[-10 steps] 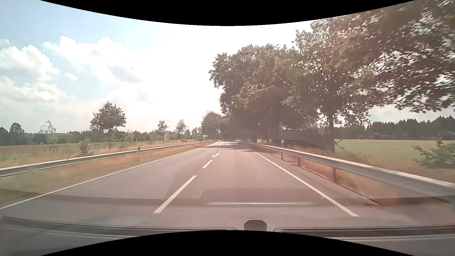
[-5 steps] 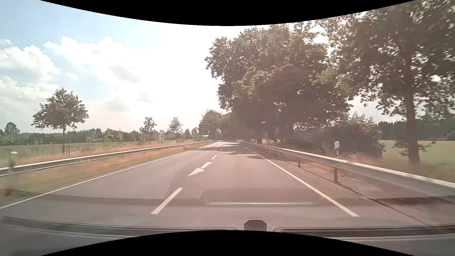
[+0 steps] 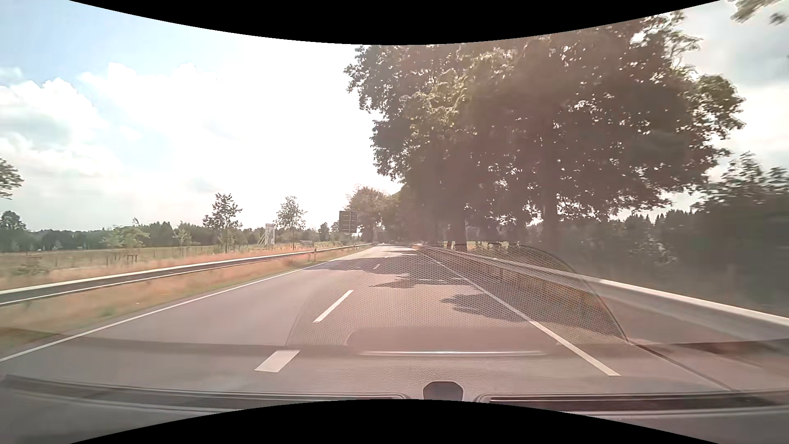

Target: Follow the waypoints while adhering to traffic rules and regulations

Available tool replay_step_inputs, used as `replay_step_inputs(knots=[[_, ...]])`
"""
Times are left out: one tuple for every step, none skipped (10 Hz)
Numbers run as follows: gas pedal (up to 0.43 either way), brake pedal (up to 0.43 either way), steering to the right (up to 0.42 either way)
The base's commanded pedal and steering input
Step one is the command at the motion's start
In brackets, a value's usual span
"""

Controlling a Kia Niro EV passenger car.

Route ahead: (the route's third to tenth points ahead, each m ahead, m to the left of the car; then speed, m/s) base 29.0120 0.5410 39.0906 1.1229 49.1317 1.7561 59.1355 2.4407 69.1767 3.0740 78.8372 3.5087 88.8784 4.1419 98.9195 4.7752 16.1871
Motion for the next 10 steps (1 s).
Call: replay_step_inputs(knots=[[0.157, 0.000, -0.004], [0.157, 0.000, -0.004], [0.157, 0.000, -0.004], [0.157, 0.000, -0.004], [0.157, 0.000, -0.004], [0.157, 0.000, -0.004], [0.157, 0.000, -0.004], [0.157, 0.000, -0.004], [0.169, 0.000, -0.004], [0.169, 0.000, -0.004]])
